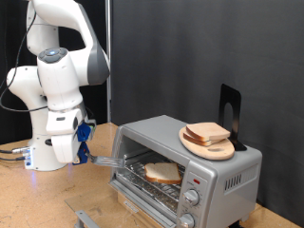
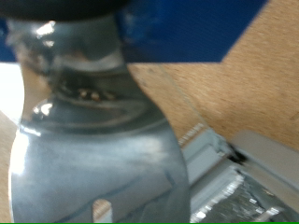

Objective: Make a piece of toast with the oven

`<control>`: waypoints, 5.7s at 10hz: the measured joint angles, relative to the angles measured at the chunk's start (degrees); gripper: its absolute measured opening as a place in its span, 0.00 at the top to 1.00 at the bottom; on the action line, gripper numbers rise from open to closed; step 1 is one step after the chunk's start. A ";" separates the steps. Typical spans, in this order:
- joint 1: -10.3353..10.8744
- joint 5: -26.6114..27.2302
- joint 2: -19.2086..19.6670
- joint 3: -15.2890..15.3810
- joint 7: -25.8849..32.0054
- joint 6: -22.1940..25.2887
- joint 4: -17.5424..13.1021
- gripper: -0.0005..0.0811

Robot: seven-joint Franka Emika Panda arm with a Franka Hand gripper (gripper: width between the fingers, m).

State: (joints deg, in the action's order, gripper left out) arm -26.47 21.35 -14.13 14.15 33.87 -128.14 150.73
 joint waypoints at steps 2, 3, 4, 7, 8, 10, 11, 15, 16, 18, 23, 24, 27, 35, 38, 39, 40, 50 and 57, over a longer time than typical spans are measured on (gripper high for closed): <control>-0.08 3.29 -1.72 -3.21 4.20 9.32 -3.36 0.51; -0.11 4.29 -2.69 -4.72 5.39 13.51 -5.14 0.51; -0.13 5.06 -3.53 -5.98 5.86 16.82 -6.82 0.51; -0.15 5.56 -5.73 -7.13 4.75 20.34 -9.39 0.51; -0.15 5.56 -5.65 -7.13 4.81 20.33 -9.31 0.51; 0.44 8.71 -5.74 -6.93 4.78 22.16 -9.48 0.51; 1.35 11.68 -6.18 -6.59 4.77 23.24 -9.72 0.51; 4.85 18.01 -9.98 -1.18 0.07 19.59 -9.02 0.51; 5.65 19.34 -10.55 0.82 -1.79 17.16 -8.84 0.51; 7.30 21.17 -10.88 4.60 -4.52 13.48 -8.84 0.51; 9.90 22.93 -10.12 13.59 -10.93 6.52 -8.88 0.51; 9.91 22.91 -9.36 15.24 -11.76 4.55 -8.63 0.51; 9.87 22.85 -6.32 18.69 -13.02 -0.55 -8.00 0.51; 9.73 22.61 -2.37 20.22 -12.89 -4.36 -7.75 0.01; 10.22 24.49 -2.57 20.30 -8.14 -8.01 -6.86 0.01; 10.44 25.53 -2.82 20.30 -6.25 -8.98 -6.39 0.00; 10.85 27.05 -3.05 20.31 -3.98 -10.43 -5.84 0.00; 11.95 32.12 -5.47 20.64 6.38 -19.11 -1.10 0.00; 11.95 32.77 -4.30 20.86 7.80 -21.90 -0.07 0.00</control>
State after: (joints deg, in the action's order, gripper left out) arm -14.52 54.11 -18.43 35.01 41.67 -150.03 150.66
